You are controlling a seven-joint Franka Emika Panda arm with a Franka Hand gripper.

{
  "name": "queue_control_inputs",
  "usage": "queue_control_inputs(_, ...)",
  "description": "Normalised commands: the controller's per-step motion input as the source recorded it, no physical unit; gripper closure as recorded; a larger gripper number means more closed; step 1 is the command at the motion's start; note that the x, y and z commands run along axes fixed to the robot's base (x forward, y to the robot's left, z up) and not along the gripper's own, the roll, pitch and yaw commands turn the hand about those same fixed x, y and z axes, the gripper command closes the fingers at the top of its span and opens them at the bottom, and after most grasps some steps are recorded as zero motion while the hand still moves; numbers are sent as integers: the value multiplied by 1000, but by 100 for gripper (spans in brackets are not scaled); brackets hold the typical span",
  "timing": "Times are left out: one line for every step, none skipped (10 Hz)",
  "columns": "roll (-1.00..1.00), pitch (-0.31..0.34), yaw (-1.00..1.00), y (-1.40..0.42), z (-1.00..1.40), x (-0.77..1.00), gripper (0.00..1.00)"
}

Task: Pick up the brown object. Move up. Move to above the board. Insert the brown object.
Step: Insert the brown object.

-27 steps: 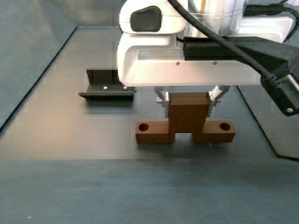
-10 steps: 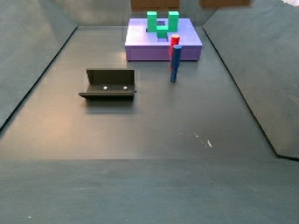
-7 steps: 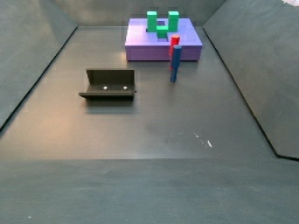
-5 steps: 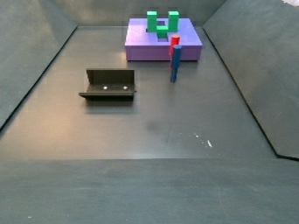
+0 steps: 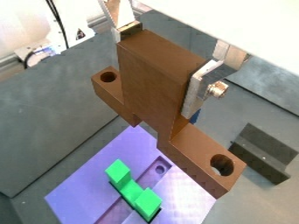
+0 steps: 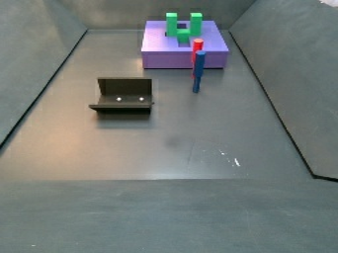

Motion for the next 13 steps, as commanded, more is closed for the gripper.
queue_control_inputs(-11, 0, 0, 0, 0, 0, 100)
queue_control_inputs(-57, 90, -51, 63, -26, 243, 100)
queue_control_inputs(69, -17, -354, -49, -240, 20, 100)
queue_control_inputs(70, 0, -814, -6, -346, 194, 100)
queue_control_inputs(99, 0, -846, -40, -351, 103, 100)
queue_control_inputs(93, 0, -877, -63, -391, 111, 100)
queue_control_inputs(89, 0, -880, -51, -386, 66, 100)
queue_control_inputs(71, 0, -1000, 0, -383, 0, 100)
queue_control_inputs(0, 0, -1000, 0, -369, 0, 100)
queue_control_inputs(0, 0, -1000, 0, -391, 0, 100)
queue_control_inputs(-3, 0, -1000, 0, -386, 0, 100)
queue_control_inputs(-36, 0, -1000, 0, -380, 0, 100)
queue_control_inputs(-183, -226, -931, -60, -234, -54, 100)
